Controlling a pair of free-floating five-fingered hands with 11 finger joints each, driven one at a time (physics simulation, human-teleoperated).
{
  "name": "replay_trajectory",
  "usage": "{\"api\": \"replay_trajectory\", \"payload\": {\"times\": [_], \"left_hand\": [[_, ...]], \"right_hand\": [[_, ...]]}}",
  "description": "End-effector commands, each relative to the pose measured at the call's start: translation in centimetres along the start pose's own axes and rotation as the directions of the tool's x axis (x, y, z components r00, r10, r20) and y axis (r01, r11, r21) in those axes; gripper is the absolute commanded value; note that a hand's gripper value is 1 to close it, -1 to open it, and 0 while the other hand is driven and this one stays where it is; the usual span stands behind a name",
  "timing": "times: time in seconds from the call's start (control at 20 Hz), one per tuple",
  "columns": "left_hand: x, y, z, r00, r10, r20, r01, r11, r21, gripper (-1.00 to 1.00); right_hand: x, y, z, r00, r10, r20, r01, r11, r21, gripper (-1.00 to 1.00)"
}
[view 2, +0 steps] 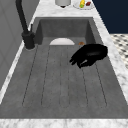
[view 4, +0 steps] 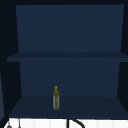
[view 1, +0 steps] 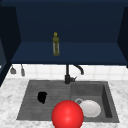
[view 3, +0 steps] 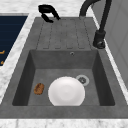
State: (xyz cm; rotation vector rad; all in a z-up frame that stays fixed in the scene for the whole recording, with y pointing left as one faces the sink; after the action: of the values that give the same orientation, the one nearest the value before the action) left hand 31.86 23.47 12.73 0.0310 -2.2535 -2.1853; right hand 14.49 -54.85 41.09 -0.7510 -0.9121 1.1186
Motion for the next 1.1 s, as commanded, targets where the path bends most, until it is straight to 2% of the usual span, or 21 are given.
{"api": "replay_trajectory", "payload": {"times": [0.0,0.15,0.3,0.4,0.5,0.65,0.85,1.05], "left_hand": [[0.0,0.0,0.0,1.0,0.0,0.0,0.0,1.0,0.0,0.0],[0.0,0.0,0.0,1.0,0.0,0.0,0.0,1.0,0.0,0.0],[0.0,0.0,0.0,1.0,0.0,0.0,0.0,1.0,0.0,0.0],[0.0,0.0,0.0,1.0,0.0,0.0,0.0,1.0,0.0,0.0],[0.0,0.0,0.0,1.0,0.0,0.0,0.0,1.0,0.0,0.0],[0.0,0.0,0.0,1.0,0.0,0.0,0.0,1.0,0.0,0.0],[0.0,0.0,0.0,1.0,0.0,0.0,0.0,1.0,0.0,0.0],[0.0,0.0,0.0,1.0,0.0,0.0,0.0,1.0,0.0,0.0]], "right_hand": [[-2.1,1.2,-2.4,0.998,0.019,0.06,-0.016,0.999,-0.039,-1.0],[-3.8,1.7,-4.2,0.994,0.003,0.109,0.004,0.998,-0.067,-1.0],[-5.2,3.2,-6.5,0.989,0.013,0.146,-0.005,0.998,-0.061,-1.0],[-6.6,3.9,-7.8,0.99,0.02,0.142,-0.009,0.997,-0.076,-1.0],[-8.6,3.7,-8.9,0.99,-0.008,0.138,0.02,0.996,-0.086,-1.0],[-10.4,2.8,-8.3,0.986,-0.044,0.158,0.052,0.997,-0.048,-1.0],[-13.2,2.4,-8.4,0.985,-0.057,0.164,0.064,0.997,-0.038,-1.0],[-14.7,-0.2,-7.5,0.982,-0.079,0.171,0.084,0.996,-0.022,-1.0]]}}
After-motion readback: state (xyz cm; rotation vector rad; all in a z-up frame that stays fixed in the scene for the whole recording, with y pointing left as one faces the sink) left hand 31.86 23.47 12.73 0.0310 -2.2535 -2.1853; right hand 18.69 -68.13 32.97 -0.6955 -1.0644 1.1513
